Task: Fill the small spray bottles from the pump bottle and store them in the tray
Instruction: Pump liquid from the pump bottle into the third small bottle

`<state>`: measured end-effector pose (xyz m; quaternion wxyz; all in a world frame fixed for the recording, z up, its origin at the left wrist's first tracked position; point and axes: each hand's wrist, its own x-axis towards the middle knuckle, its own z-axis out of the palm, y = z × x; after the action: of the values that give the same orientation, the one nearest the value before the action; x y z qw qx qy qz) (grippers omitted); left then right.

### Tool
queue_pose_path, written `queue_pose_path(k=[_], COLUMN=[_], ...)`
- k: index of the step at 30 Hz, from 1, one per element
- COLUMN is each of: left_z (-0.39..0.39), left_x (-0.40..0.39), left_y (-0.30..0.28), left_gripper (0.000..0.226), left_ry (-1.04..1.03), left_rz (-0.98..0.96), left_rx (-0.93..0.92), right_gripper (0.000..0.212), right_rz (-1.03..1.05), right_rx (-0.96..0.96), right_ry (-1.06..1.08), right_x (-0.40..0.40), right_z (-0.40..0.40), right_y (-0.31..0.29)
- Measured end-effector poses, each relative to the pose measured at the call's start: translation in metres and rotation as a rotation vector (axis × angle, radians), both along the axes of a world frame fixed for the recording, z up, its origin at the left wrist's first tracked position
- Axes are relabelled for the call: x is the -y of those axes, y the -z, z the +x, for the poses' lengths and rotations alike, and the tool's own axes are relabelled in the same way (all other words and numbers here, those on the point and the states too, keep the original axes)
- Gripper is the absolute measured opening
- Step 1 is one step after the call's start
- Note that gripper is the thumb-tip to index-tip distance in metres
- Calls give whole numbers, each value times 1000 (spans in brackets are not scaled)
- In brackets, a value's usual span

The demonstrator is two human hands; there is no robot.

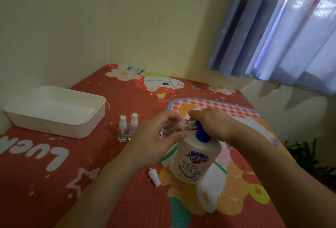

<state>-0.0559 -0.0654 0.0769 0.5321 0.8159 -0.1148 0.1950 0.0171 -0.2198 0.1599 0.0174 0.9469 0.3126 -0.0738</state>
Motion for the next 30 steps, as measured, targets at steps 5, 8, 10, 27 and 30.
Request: queue_pose_path(k=[5,8,10,27,30], left_z=[-3,-3,-2,-2,-1], left_x=[1,0,-1,-1,1], left_y=[-4,-10,-13,-2,-1], left_gripper=[24,22,21,25,26], left_ry=[6,6,3,5,-3], left_rz=[14,29,42,-8,-12], left_rx=[-1,12,17,-29,-37], right_gripper=[15,30,40,35,33], right_rz=[37,215,327,190,156], right_rx=[-50,-254,-415,-96,-44], right_ry=[54,142,248,110,109], right_x=[-1,2,2,1,1], right_z=[-7,-8,-7,-4,-6], right_y=[-8,-18,-23,0,-1])
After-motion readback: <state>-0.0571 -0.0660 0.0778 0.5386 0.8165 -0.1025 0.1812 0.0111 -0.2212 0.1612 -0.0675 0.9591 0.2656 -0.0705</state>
